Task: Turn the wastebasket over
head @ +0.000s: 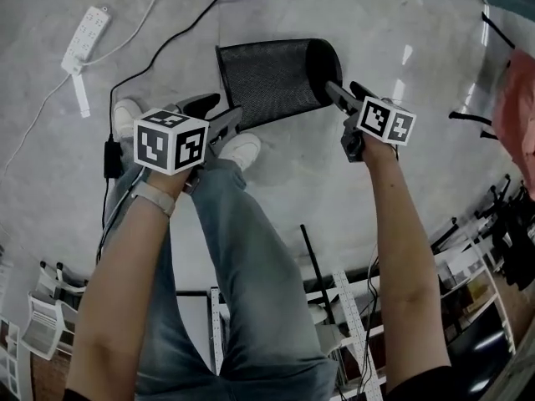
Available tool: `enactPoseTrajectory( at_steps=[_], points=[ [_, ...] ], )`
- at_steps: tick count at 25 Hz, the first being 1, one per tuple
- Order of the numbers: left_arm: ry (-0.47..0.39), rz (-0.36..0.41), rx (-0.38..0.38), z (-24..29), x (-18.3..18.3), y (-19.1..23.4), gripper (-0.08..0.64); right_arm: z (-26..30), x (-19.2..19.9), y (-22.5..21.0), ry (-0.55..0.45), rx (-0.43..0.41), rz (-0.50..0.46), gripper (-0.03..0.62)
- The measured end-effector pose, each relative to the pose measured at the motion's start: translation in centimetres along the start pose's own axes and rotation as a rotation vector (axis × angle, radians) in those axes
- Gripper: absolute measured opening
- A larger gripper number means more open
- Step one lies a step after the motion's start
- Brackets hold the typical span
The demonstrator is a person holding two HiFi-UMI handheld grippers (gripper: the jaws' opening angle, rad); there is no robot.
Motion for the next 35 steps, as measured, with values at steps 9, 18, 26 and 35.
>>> enactPoseTrajectory(
  at_steps=[9,18,26,35],
  points=[
    [-0.112,-0.026,-0.032,0.8,-0.2,1.8,0.058,2.1,0.3,-0.4,-0.047,-0.174,0.092,0.328],
    [-0.157,0.028,-0.057,0.5,-1.3,3.4,0.058,1.2,0.1,1.0,-0.094,-0.165,0.123,0.259],
    [-0.163,0.006,-0.093,-2.9,0.2,6.8,0.058,-1.7,0.1,7.8,-0.169,-0.130,0.014,0.225],
    [-0.089,-0.069,-0.086,-5.3,2.4,12.3,0.063,-3.2,1.5,18.3,-0.183,0.036,-0.169,0.193]
  ],
)
Point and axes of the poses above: the fingertips, and each gripper's own axes: z forward along the fingers, y to its left, x out of its underside, the point moved 10 cm from there along -z, backward along the fingers, and after that the axes turned 1 degree about -x, right-handed, at the moved point
